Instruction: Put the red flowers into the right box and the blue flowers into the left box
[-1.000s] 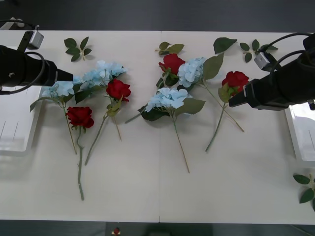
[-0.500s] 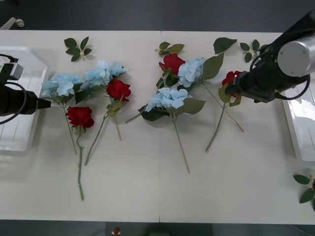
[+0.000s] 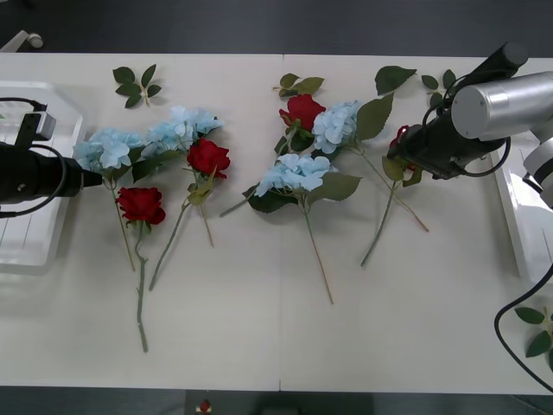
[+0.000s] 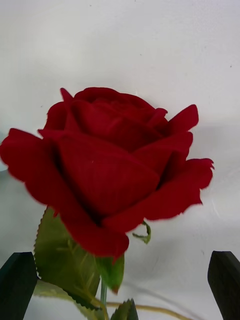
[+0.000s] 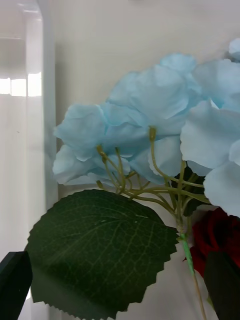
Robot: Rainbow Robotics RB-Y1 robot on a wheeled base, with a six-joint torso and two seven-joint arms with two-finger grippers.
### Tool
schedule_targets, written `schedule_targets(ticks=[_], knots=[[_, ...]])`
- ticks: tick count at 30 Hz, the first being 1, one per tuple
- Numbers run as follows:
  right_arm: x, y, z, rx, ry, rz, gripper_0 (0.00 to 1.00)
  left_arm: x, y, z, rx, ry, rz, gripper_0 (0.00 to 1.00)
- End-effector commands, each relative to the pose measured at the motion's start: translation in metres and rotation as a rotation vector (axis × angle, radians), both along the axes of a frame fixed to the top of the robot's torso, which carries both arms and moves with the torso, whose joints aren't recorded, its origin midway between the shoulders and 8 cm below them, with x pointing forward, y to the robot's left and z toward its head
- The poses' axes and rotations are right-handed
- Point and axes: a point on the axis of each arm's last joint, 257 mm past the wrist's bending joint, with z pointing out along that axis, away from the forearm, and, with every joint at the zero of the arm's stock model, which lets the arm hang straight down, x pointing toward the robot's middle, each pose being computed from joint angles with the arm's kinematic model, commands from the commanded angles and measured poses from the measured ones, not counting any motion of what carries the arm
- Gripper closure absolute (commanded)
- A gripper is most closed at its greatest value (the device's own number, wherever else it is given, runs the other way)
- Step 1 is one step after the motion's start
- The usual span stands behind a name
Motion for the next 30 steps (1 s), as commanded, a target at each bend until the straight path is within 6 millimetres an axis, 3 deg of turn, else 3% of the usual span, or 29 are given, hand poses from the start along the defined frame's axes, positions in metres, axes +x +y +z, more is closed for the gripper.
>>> schedule_targets(ticks=[1,7,8,9,10,11,28,30], knots=[[0.021,0.004,0.012,-0.051,-0.035,-0.020,0.00,0.013,-0.017,0.018,-0.019,-0.027,0.001,0.00],[0.029,0.006,-0.004,-0.075,-0.048,-0.037,0.00,0.019,-0.025,0.006,0.025,-0.038,0.004,0.00],[0.031,0.006,-0.004,-0.074,-0.053,-0.039,0.11,0.020,-0.026,0.005,0.028,-0.041,0.004,0.00],[0.031,0.007,-0.005,-0.074,-0.052,-0.040,0.44,0.021,-0.029,0.004,0.028,-0.043,0.004,0.00],[0.031,0.007,-0.005,-0.075,-0.054,-0.042,0.85,0.022,-0.032,0.003,0.027,-0.045,0.004,0.00],[0.031,0.007,-0.005,-0.074,-0.054,-0.042,1.00,0.023,-0.034,0.003,0.031,-0.048,0.003,0.00],[0.031,0.011,-0.004,-0.062,-0.053,-0.040,1.00,0.030,-0.042,-0.014,0.120,-0.061,0.023,0.00],[0.033,0.008,0.001,-0.067,-0.063,-0.032,1.00,0.030,-0.044,-0.015,0.122,-0.061,0.025,0.04]])
